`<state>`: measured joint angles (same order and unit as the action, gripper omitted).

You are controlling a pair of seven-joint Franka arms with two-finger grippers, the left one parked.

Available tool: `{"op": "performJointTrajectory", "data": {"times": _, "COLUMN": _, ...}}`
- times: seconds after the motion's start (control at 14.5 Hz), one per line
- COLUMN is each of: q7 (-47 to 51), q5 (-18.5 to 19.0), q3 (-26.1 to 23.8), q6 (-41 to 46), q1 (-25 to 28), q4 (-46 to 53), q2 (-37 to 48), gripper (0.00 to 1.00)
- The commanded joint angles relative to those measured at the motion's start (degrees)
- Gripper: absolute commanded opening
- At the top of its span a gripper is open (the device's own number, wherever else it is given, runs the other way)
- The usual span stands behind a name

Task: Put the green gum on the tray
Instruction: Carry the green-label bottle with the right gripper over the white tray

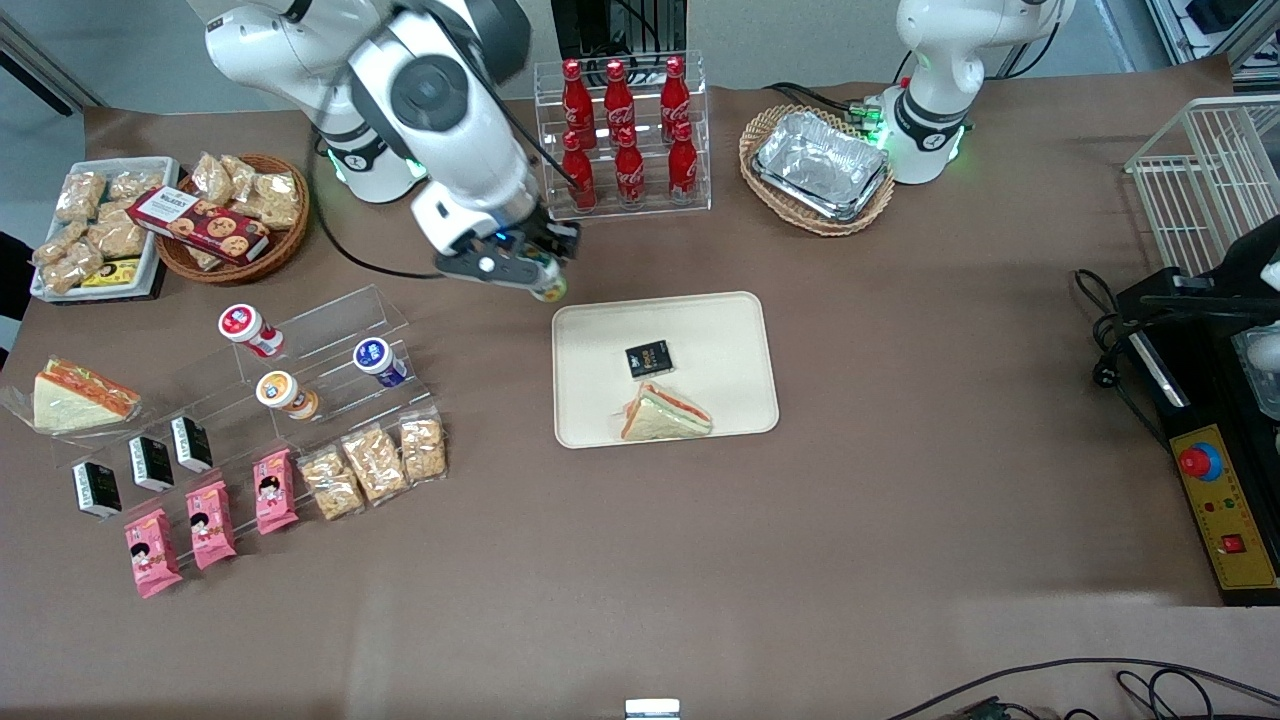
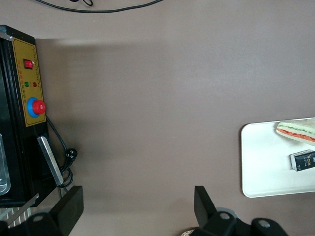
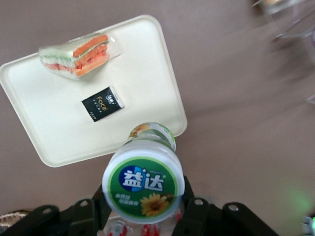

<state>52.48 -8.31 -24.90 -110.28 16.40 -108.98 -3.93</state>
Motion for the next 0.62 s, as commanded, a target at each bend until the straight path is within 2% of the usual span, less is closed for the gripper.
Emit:
{"op": "performJointTrajectory", "data": {"times": 0.0, "q7": 2.01, "q5": -0.40, "q3": -0.14, "q6": -10.37, "q1": 2.22, "q4": -5.35, "q2": -3.88, "gripper": 0.26}}
{"op": "performJointTrajectory", "data": {"times": 0.21, "q7": 2.01, "q5": 0.74, "q3": -0.06, "q6": -20.12, "q1": 2.50, "q4": -11.15, "q2": -6.96, "gripper": 0.26}}
{"op": "performJointTrajectory", "data": {"times": 0.55, "q7": 2.01, "q5": 2.07, "q3": -0.06, "q6": -26.72, "q1": 2.50, "q4": -13.62, "q2": -12.94, "gripper": 0.26}}
